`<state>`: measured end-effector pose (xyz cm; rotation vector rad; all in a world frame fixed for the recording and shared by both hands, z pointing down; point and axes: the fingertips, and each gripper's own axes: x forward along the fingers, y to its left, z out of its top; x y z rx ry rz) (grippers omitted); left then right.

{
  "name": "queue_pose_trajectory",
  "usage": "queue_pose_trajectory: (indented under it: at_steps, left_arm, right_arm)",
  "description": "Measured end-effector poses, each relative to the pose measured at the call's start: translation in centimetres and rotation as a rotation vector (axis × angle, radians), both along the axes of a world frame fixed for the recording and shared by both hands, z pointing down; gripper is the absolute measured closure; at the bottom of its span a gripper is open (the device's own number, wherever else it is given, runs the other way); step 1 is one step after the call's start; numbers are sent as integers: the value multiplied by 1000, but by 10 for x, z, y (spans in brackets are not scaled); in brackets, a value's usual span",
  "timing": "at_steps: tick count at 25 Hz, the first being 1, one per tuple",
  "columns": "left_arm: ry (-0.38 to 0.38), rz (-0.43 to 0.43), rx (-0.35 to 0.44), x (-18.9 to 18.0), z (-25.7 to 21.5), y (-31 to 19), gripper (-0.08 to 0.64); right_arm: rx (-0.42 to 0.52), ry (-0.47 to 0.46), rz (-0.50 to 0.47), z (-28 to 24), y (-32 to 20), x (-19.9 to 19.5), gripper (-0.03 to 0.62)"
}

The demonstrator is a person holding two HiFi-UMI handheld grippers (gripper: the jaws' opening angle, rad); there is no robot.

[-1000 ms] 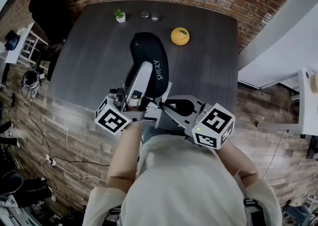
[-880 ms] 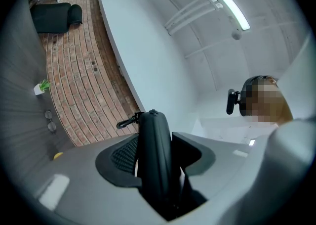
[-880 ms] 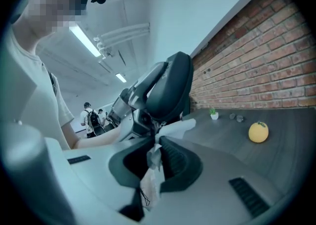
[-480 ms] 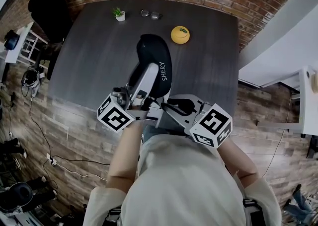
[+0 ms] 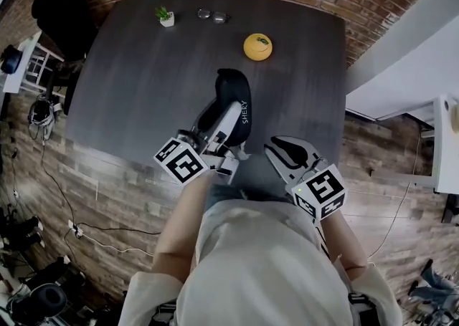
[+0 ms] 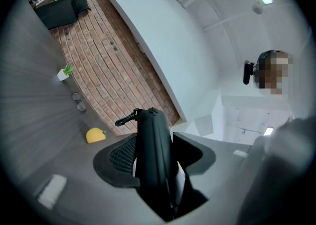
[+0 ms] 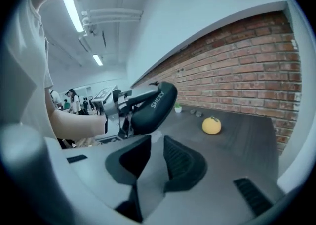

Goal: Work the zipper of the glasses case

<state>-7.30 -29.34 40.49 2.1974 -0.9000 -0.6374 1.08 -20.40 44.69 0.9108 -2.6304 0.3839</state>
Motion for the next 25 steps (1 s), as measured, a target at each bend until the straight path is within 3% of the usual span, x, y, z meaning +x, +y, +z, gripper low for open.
queue_pose_trajectory:
  at_steps: [6, 15, 21, 25]
  left_arm:
    - [-82, 78, -136, 36, 71, -11, 333]
    - [-191, 269, -286, 113, 154, 3, 330]
    - [-396, 194, -334, 105, 188, -18, 327]
    - [-460, 173, -351, 92, 197, -28, 327]
  right_arm:
    - [-31, 1, 134, 14, -20, 35, 514]
    - [-81, 26, 200, 38, -36, 60, 525]
    - [-105, 24, 177, 47, -40, 58, 526]
    - [-118, 26, 162, 51, -41, 59, 528]
